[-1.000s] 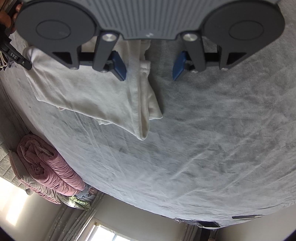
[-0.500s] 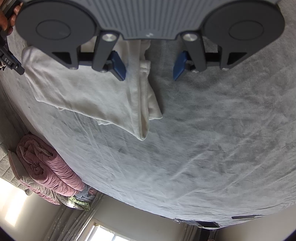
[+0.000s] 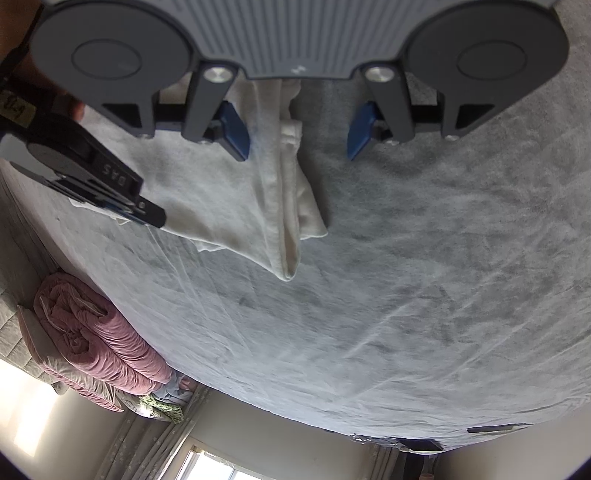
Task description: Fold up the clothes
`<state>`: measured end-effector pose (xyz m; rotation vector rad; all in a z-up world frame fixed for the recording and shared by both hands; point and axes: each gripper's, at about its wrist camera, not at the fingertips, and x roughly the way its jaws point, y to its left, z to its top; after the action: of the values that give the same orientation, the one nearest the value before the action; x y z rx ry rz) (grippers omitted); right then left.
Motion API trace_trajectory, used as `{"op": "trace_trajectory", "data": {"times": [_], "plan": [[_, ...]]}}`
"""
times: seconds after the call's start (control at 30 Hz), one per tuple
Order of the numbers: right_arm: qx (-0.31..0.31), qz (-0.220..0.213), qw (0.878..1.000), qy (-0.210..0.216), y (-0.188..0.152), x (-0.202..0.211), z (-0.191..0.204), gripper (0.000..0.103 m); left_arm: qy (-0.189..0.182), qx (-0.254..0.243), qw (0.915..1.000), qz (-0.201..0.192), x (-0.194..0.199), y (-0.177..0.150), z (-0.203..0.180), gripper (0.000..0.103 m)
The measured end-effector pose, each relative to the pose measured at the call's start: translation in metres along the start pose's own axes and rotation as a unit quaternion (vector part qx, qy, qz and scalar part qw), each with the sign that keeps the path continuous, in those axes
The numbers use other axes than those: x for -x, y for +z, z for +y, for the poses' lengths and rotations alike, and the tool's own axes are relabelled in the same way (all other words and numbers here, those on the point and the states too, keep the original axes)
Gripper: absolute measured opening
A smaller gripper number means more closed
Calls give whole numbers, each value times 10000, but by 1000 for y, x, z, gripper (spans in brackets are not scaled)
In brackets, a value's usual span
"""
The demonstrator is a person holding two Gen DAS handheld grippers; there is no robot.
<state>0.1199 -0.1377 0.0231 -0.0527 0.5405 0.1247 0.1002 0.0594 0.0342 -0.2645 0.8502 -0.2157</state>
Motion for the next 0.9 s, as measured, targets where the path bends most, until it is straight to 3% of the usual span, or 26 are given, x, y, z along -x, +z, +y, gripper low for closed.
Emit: {"op": "trace_trajectory", "data": {"times": [0.13, 0.2, 0.27, 0.67, 0.9], "plan": [[103, 265, 9996, -18, -2, -22, -3, 9, -23, -12, 10000, 5, 0, 0, 1, 61], [-200, 293, 9993, -124, -3, -26, -19, 9, -34, 2, 10000, 12, -1, 0, 1, 61], [-520, 308, 9979, -224, -4, -28, -35, 0, -38, 1, 10000, 14, -1, 0, 1, 62], [-1211, 35, 9889, -858, -21, -1, -103, 0, -27, -39, 10000, 4, -2, 0, 1, 62], [-1345, 60, 9788, -1544, -30, 7, -138, 0, -56, -24, 10000, 17, -3, 1, 2, 62]]}}
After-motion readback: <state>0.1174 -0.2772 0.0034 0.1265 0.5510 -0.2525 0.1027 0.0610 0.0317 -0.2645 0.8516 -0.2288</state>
